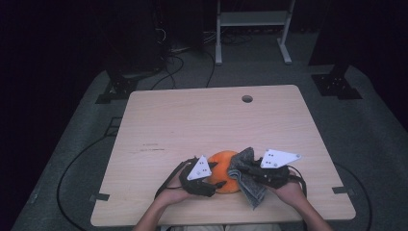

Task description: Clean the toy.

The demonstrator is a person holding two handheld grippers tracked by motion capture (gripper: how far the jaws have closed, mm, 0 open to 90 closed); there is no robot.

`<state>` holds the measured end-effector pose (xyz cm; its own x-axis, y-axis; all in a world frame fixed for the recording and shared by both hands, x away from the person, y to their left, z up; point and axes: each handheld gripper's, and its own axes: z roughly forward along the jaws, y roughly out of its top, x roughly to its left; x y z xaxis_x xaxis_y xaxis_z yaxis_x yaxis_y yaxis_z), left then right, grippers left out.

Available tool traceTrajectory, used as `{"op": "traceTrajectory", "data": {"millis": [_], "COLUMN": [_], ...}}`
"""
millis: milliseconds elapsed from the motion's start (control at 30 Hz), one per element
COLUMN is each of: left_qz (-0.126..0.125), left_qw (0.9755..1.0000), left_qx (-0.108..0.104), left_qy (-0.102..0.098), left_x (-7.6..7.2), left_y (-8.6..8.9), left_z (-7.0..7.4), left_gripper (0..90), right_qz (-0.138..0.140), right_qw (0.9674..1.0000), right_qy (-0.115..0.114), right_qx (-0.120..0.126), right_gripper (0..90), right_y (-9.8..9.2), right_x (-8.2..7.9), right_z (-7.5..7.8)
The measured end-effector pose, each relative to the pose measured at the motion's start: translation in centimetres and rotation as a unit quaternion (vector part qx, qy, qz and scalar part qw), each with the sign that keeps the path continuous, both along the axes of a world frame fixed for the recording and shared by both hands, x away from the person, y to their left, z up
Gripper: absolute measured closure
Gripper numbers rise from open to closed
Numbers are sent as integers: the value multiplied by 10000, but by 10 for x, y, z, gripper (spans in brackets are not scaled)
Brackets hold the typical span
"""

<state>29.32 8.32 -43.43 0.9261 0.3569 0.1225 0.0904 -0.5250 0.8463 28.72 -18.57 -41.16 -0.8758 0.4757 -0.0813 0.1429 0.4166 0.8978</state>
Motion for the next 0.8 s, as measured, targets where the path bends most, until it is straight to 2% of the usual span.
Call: {"op": "traceTrajectory", "data": {"millis": [33,100,133,233,333,533,567,667,800], "left_qz": [38,179,249,282,190,84,84,57,-43], "left_qw": [10000,9994,9991,9994,9997,9999,10000,10000,9999], "left_qx": [-57,-265,-295,-115,-104,-55,-51,-27,48], "left_qy": [28,154,172,147,136,28,6,-16,-78], "left_x": [1,6,8,9,6,1,1,1,-2], "left_y": [2,4,4,-1,-2,-3,-3,-4,-5], "left_z": [2,6,6,2,0,-1,-1,-1,0], "left_gripper": [245,180,170,222,252,275,281,295,308], "right_qz": [35,67,99,66,-100,-560,-558,-463,-165], "right_qw": [10000,9999,9999,9999,9998,9964,9958,9961,9976], "right_qy": [54,96,110,129,165,643,717,705,584], "right_qx": [0,20,36,55,18,37,89,264,341], "right_gripper": [788,788,789,788,790,789,789,789,790], "right_y": [2,3,3,-1,-12,-45,-49,-48,-28], "right_x": [1,1,1,0,1,9,10,10,14], "right_z": [-2,-4,-5,-7,-12,-24,-24,-17,-2]}}
